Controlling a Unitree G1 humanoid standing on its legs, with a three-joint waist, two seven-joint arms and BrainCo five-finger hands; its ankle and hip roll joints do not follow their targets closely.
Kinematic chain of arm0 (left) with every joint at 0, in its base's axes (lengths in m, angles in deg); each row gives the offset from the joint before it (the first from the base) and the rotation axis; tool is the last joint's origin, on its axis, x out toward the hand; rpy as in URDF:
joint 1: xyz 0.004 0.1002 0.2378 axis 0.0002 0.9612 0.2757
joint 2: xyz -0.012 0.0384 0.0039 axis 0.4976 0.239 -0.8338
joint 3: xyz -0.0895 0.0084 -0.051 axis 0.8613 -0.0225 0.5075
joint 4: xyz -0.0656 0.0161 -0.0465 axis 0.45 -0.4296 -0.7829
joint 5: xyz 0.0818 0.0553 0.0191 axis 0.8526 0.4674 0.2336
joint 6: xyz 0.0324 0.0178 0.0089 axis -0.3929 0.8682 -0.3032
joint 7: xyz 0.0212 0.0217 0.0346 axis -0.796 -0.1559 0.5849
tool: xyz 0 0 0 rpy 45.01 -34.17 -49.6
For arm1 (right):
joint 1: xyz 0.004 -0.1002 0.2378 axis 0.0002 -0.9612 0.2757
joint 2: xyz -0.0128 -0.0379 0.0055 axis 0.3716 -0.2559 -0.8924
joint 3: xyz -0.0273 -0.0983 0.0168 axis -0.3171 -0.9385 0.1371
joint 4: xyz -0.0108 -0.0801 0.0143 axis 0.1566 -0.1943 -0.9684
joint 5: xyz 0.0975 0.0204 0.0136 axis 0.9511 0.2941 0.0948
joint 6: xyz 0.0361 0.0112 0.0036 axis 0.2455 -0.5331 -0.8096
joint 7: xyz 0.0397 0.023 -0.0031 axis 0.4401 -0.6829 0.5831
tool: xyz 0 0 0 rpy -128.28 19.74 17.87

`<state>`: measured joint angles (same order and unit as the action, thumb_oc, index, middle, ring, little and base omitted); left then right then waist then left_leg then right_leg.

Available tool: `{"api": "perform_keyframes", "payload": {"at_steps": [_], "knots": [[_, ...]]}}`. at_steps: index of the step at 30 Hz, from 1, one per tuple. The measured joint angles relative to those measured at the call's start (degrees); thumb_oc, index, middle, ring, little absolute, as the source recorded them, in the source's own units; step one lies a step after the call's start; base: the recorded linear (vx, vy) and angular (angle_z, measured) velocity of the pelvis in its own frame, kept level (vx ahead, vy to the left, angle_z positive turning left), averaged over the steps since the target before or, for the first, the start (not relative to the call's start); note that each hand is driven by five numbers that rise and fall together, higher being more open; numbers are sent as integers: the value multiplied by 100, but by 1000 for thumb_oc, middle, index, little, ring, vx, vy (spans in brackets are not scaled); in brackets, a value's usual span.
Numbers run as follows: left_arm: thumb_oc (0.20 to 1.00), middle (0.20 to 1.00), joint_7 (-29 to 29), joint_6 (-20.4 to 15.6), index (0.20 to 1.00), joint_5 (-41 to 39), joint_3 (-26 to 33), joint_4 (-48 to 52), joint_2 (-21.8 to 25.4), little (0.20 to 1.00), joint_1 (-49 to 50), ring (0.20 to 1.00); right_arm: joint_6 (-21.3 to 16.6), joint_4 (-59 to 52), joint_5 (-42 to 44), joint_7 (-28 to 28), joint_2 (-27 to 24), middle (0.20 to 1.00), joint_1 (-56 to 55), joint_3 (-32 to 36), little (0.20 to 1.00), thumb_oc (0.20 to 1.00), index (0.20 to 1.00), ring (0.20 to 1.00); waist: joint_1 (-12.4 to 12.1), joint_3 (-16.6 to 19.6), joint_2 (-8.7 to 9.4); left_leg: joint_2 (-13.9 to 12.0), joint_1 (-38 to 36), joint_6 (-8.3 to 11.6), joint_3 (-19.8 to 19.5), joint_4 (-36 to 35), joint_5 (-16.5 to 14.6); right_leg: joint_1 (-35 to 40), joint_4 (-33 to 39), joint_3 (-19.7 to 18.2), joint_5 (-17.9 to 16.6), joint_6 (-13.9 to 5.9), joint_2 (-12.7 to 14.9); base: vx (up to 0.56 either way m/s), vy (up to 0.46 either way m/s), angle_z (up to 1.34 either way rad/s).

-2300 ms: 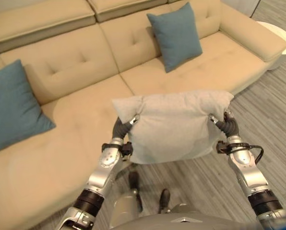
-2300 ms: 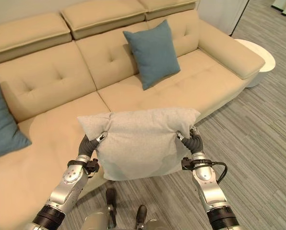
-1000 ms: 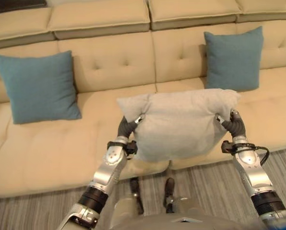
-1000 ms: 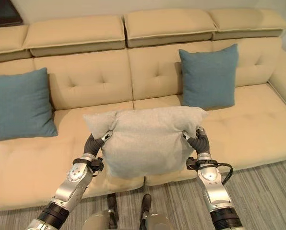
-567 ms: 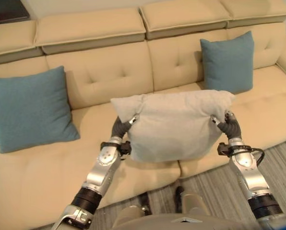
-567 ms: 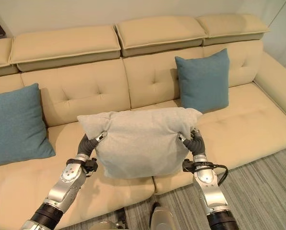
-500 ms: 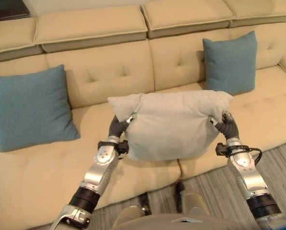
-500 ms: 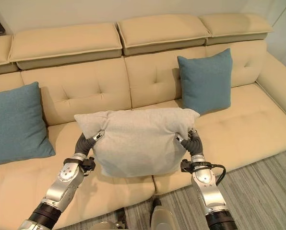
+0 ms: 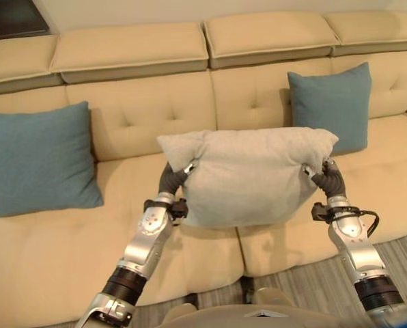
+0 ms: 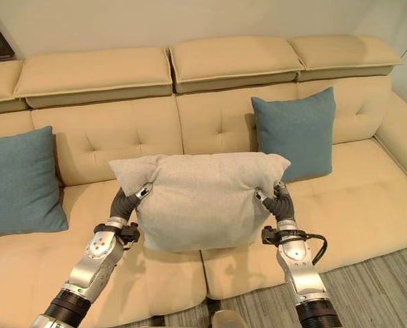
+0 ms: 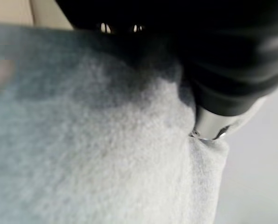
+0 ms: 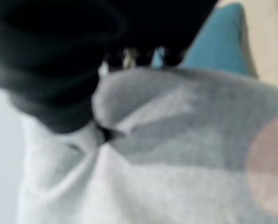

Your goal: Pick up all the scattered cushions and arrange them neatly on the sofa.

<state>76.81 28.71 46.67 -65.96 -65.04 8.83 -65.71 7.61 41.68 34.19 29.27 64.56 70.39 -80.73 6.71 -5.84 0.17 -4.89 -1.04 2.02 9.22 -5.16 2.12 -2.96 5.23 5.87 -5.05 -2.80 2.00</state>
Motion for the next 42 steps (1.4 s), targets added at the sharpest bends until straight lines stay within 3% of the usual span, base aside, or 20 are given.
{"api": "perform_keyframes", "payload": {"at_steps": [9, 13, 19, 24, 30, 42], "knots": [[200, 200, 165, -2, 200, 5, -5, 189, -6, 200, -224, 200, -4, -210, -225, 262, -342, 200, 265, -39, 200, 200, 200, 200, -96, 55, -90, 54, 252, 39, -207, 0, 75, -115, -1, 241, -1, 2, 79, -9, -32, 15], [200, 200, 413, -13, 200, 0, 1, 186, 17, 200, -530, 200, -4, -170, -225, 497, -438, 200, 800, -129, 200, 200, 200, 200, -147, 55, -91, 63, 370, 41, -310, 1, 122, -194, -1, 309, -19, 27, 87, -36, -20, 14], [200, 200, 936, -123, 200, -5, -59, -563, 183, 200, -1758, 200, 53, 741, -219, 944, -489, 200, 2300, -563, 200, 200, 200, 200, -264, -24, -215, 110, 806, 24, -381, 60, 228, -560, -4, 427, -131, 33, 144, -93, 2, 7], [200, 200, 1171, -205, 200, -23, -337, -1322, 437, 200, -2824, 200, 176, 1584, -212, 1108, -895, 200, 3420, -1127, 200, 200, 200, 200, -322, -254, -356, 135, 1340, 19, -433, 237, 286, -1059, -183, 439, -163, 38, 181, -104, 6, 6], [200, 200, 1262, -232, 200, -65, -853, -2408, 824, 200, -4327, 200, 292, 2619, -141, 1263, -965, 200, 4669, -1434, 200, 200, 200, 200, -299, -727, -336, 176, 1834, -8, -365, 254, 384, -1690, -383, 371, -223, 59, 227, -63, 12, -6], [200, 200, 1459, -234, 200, -44, -936, -2538, 867, 200, -4682, 200, 304, 2767, -89, 1468, -1117, 200, 5049, -1683, 200, 200, 200, 200, -299, -998, -308, 183, 1998, -15, -364, 212, 398, -1867, -362, 314, -230, 71, 237, 7, 2, -1]]}}
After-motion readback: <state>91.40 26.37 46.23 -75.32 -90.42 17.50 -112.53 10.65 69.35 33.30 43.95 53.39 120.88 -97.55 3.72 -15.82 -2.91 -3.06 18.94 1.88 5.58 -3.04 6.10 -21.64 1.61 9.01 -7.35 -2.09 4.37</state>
